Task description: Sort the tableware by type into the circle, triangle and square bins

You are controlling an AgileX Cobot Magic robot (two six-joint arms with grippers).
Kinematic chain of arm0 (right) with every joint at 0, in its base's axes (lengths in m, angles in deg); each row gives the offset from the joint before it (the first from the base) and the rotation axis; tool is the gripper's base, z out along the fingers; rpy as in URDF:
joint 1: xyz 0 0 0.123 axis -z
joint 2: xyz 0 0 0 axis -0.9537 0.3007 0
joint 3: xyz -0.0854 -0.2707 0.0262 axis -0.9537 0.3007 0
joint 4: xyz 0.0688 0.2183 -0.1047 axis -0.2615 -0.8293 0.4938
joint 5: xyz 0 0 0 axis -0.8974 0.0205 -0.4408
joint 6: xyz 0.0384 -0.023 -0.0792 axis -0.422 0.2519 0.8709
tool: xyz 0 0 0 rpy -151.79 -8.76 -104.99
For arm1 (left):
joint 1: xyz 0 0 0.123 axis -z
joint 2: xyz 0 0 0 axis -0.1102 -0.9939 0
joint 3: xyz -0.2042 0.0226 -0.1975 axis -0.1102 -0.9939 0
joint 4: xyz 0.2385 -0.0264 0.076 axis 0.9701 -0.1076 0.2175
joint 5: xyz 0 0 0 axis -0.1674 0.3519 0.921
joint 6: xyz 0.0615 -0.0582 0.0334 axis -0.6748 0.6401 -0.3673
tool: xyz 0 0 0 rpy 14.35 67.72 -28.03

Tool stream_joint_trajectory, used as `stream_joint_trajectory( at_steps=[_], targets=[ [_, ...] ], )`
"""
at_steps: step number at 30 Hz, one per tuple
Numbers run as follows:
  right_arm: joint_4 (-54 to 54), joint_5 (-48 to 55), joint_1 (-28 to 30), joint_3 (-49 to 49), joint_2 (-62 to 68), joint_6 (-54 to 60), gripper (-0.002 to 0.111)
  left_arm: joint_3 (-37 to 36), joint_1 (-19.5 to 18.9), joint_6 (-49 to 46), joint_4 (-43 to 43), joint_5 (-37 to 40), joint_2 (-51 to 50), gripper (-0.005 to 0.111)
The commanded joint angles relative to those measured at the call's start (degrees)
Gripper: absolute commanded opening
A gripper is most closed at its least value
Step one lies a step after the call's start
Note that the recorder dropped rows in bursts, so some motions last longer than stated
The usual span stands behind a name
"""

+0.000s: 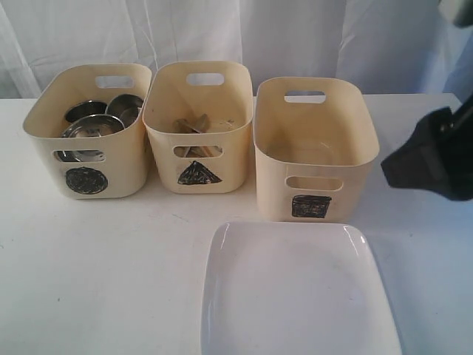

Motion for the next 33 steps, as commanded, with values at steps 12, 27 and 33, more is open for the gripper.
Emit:
stream_joint_trajectory(
  at_steps=[12, 27, 33],
  targets=[
    [0.9, 5.0, -0.9, 5.6, -10.5, -3.4, 0.066, -0.2, 0.2, 0.0, -0.4, -0.1, 0.2, 0.000],
    [21.9, 9.5, -2.5, 5.6, -45.5, -18.8, 0.058, -0.2, 0.2, 0.0, -0.4, -0.1, 0.2, 0.000],
    [25.8, 9.5, -7.7, 5.6, -46.9, -30.0, 0.054, -0.2, 0.2, 0.0, -0.4, -0.1, 0.2, 0.000]
  ],
)
